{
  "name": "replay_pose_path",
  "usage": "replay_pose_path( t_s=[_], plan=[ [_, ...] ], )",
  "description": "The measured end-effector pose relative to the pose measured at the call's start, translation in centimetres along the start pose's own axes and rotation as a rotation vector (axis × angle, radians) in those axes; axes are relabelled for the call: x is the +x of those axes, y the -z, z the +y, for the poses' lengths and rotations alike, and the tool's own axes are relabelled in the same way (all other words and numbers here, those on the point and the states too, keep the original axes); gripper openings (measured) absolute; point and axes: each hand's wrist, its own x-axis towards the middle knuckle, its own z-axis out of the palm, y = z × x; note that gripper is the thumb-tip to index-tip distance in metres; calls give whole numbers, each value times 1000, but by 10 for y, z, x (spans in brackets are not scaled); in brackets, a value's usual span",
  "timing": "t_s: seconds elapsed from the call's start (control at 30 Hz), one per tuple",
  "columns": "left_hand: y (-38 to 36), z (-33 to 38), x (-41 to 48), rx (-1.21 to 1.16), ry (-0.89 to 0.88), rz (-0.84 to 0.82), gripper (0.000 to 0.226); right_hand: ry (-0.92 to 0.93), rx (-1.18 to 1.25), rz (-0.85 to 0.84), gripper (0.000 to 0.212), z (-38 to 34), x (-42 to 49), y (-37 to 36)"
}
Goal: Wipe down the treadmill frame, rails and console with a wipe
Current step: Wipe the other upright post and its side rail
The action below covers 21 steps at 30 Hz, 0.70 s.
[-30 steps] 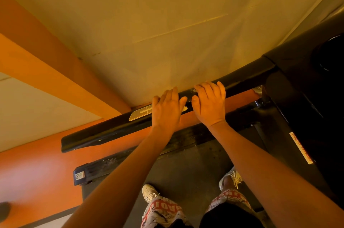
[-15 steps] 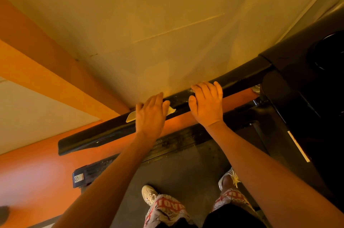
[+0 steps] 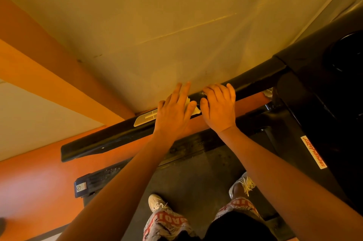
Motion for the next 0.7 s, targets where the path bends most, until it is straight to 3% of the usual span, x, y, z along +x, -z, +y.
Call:
replay_pose_path(
  t_s=[0.27,0.47,0.6,0.7],
  plan=[
    [9,-47,-28,-47,71,-14,63,-66,42,-115,36,-11,3,18],
    [12,-72,-47,159,60,-15,66,191,52,-268,34,-63,19,25],
    [7,-68,-48,191,75,33,57,249,-90,-474,40,-82,20,4],
    [4,-67,-51,213,92,36,57,287,-134,-473,45,-76,17,0]
  ],
)
